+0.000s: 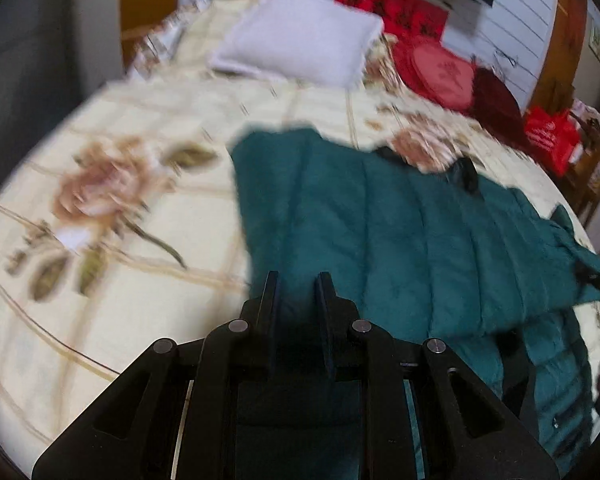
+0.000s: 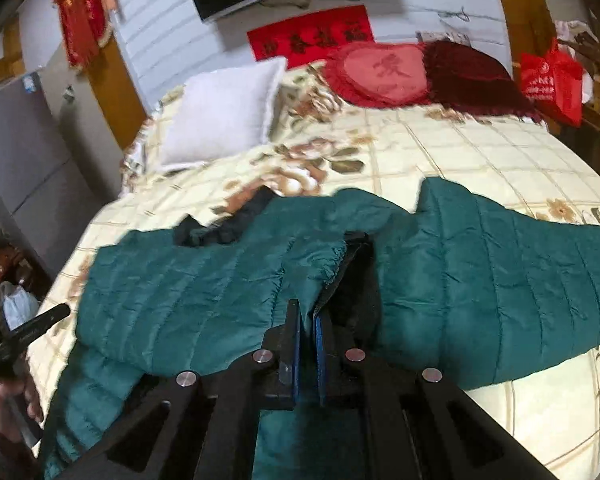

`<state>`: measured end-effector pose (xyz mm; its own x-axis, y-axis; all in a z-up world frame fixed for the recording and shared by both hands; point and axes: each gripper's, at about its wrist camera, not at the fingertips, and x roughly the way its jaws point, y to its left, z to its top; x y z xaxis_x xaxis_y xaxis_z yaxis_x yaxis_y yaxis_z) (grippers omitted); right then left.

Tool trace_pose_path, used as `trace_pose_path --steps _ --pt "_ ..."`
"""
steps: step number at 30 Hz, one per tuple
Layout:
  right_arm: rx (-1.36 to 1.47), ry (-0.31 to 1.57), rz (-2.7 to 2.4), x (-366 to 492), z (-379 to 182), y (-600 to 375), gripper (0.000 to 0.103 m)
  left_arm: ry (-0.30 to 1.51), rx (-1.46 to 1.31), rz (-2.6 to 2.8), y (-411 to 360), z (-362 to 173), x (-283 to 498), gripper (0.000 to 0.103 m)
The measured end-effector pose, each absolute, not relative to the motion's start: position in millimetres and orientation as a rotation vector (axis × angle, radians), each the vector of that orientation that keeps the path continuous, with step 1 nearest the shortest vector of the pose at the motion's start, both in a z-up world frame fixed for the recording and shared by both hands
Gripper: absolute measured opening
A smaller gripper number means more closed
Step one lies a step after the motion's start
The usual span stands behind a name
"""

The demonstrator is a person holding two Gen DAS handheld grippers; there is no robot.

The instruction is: Fold large clothes

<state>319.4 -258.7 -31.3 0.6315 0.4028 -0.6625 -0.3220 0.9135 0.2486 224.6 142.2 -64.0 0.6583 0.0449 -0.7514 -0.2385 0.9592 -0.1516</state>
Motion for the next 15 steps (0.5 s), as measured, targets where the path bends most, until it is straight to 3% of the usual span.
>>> trace_pose_path --steps 5,10,15 --pt "0.236 0.953 0.415 331.5 -67.1 -275.5 0.006 0.860 -0.207 0.159 132.0 -70.8 221.5 0.017" --pt "0.271 0.862 0.429 312.4 -32.6 -283.5 0.009 0.735 -0.212 0.150 139.7 -30.9 220.1 0.017" --pt "0.202 0.766 0.290 307.3 2.4 -271.4 0.014 0.738 -0.176 0.194 150.3 -21.0 252.0 0.017"
